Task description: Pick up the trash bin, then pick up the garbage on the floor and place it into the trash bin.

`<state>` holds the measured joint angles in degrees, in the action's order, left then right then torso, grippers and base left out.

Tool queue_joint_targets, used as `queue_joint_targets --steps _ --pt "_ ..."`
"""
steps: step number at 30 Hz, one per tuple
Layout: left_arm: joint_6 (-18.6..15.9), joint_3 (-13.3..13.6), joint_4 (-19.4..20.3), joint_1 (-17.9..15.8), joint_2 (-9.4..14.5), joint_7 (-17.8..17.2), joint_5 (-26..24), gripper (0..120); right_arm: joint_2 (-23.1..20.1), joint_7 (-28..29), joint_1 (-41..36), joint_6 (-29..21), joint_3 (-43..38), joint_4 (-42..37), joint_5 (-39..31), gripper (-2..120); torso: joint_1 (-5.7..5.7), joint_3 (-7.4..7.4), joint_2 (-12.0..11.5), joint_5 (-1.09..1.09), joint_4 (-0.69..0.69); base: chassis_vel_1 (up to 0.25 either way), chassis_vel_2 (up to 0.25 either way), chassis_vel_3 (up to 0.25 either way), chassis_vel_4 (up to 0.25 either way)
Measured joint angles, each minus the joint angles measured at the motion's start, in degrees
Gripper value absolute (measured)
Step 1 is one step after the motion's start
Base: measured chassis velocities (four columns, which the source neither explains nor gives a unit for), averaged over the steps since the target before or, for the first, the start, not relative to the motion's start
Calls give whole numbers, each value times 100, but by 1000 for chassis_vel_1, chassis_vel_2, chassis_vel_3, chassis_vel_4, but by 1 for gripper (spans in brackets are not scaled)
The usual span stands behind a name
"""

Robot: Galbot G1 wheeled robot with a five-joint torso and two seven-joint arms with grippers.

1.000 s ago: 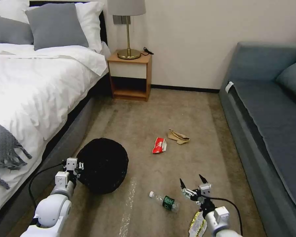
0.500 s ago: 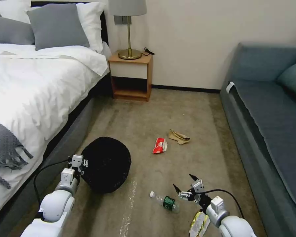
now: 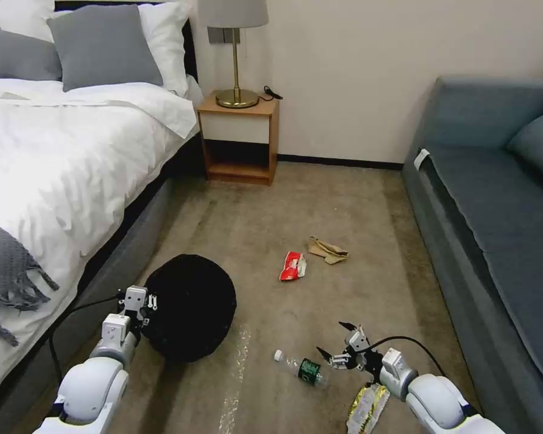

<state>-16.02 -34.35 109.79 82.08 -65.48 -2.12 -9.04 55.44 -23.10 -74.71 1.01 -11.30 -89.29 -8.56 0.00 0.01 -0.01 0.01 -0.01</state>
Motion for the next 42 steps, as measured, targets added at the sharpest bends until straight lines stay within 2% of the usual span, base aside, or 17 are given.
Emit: queue_joint_targets --steps 15,21,37,42 --pt "-41 17 199 106 -35 -19 44 4 -38 -554 534 78 600 515 462 100 0 0 0 -1 0 0 0 0 0" --pt "-28 4 268 228 -68 -22 57 4 122 -753 857 153 894 1003 784 100 0 -1 0 -1 1 0 0 0 0" --pt "21 43 367 359 -302 0 200 4 540 -832 1073 455 1063 1842 1460 100 0 -1 1 -1 1 0 0 0 0" --pt "41 1 423 410 -319 5 201 4 654 -1257 1149 676 974 2056 1625 88 0 -1 2 -1 1 0 0 0 0"
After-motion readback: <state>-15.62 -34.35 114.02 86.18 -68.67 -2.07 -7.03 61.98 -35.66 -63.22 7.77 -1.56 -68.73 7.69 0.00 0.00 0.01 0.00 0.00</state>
